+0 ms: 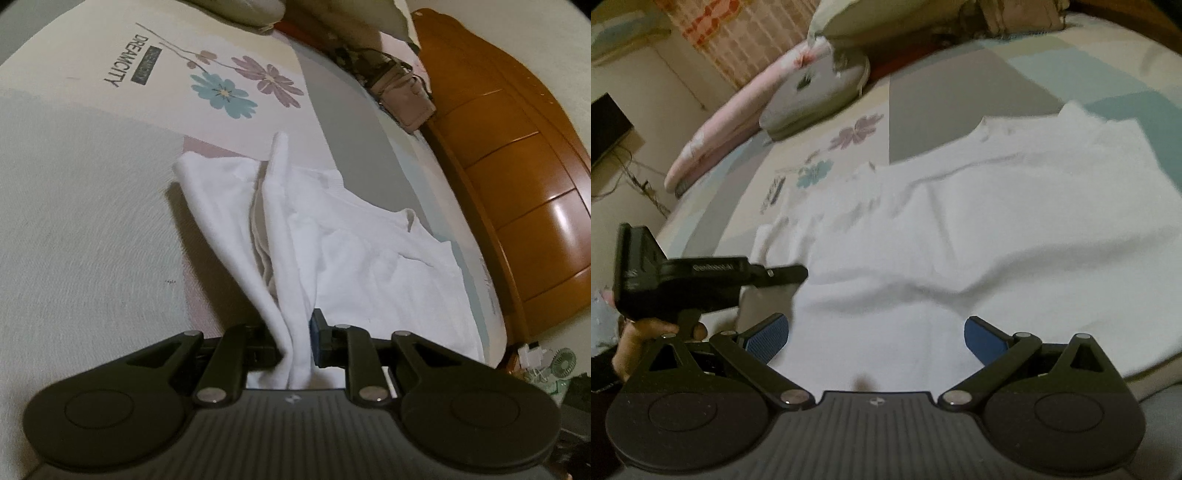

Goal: Fold clothes
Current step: 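Lift the gripped sweatshirt edge upward with the left tool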

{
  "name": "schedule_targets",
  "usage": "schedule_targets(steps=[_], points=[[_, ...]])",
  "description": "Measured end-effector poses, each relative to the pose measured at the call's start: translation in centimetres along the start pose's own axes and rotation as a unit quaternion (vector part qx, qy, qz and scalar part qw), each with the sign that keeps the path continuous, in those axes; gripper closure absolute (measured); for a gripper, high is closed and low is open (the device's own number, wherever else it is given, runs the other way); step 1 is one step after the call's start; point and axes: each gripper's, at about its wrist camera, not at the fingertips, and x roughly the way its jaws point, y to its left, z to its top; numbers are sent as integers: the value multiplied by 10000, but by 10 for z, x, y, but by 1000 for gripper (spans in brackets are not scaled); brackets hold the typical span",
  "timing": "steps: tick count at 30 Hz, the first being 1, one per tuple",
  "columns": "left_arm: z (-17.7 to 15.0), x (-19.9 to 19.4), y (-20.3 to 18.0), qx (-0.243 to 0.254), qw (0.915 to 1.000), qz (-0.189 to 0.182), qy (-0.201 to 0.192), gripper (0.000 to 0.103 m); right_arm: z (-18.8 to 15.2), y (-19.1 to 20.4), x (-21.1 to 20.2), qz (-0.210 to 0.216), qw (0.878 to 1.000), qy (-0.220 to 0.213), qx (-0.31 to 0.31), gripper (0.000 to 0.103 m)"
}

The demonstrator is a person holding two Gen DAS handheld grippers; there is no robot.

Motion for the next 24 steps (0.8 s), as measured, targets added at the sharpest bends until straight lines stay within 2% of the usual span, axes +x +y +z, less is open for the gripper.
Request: schedule_targets(steps=[7,10,14,19,24], points=[[6,-2,-14,444,9979,250,389,82,2,-13,-36,149,9994,-258,-149,0],[3,-3,-13,351,9982,286,391,83,4,-21,-48,249,9988,-397,-170,0],[4,-3,-23,319,9977,470,368,92,9,-32,-53,332,9984,-430,-141,0],[9,-8,-36,382,9971,533,390,93,12,-43,-62,540,9968,-584,-116,0],[14,-19,-66,564,9965,487,379,93,13,-54,-70,630,9955,-706,-31,0]])
